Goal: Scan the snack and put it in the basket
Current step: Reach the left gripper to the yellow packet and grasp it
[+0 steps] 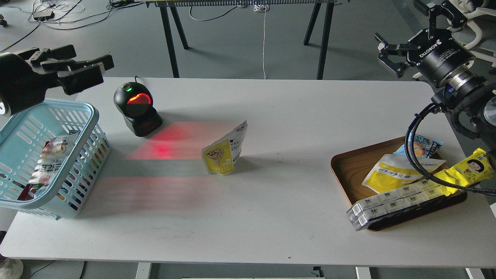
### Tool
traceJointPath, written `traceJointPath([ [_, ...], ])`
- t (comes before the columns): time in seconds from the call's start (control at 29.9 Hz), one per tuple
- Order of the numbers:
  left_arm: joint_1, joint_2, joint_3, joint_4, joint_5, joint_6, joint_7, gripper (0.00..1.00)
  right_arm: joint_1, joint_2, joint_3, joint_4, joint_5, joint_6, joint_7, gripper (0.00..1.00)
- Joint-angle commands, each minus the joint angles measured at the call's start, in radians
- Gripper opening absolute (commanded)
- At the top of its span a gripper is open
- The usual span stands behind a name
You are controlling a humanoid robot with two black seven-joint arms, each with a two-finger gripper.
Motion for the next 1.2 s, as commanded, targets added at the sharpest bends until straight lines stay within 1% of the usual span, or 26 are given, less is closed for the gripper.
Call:
traceJointPath([
  [0.0,-0.001,-0.111,0.047,0.000,0.170,0.000,0.003,1.00,-0.005,0.024,-0.003,-0.054,0.000,0.017,0.008,0.97],
  [0.13,-0.008,-0.225,0.096,0.000,0.292,-0.015,0.013,1.00,-0.010,0.027,-0.011,-0.067,-0.002,0.017,0.008,0.97],
  [0.27,-0.011,-0.308,0.108,0.000,0.400,-0.087,0.014,1.00,-0.011,0.025,-0.016,-0.065,-0.005,0.017,0.008,0.97],
  [0.4,-0.012,-0.407,0.108,0.001,0.483,-0.136,0.017,1.00,-0.011,0.022,-0.014,-0.065,-0.036,0.017,0.008,0.97],
  [0.53,-0.012,-0.473,0.108,0.001,0.532,-0.204,0.042,1.00,-0.013,0.015,-0.014,-0.064,-0.037,0.017,0.008,0.97],
  [0.63,-0.012,-0.524,0.108,0.001,0.532,-0.227,0.056,0.99,-0.017,0.012,-0.014,-0.056,-0.037,0.017,0.007,0.97],
  [0.77,-0.011,-0.564,0.116,0.006,0.555,-0.245,0.095,0.98,-0.019,0.010,-0.014,-0.056,-0.037,0.017,0.007,0.97],
  [0.93,0.003,-0.567,0.119,0.032,0.604,-0.279,0.092,0.97,-0.020,0.012,-0.016,-0.056,-0.042,0.017,0.007,0.97],
  [1.07,-0.003,-0.598,0.162,0.060,0.604,-0.279,0.091,0.96,-0.020,0.012,-0.014,-0.059,-0.066,0.017,0.007,0.97],
  [1.17,0.000,-0.621,0.166,0.066,0.604,-0.279,0.091,0.96,-0.022,0.010,-0.014,-0.062,-0.068,0.017,0.007,0.97],
])
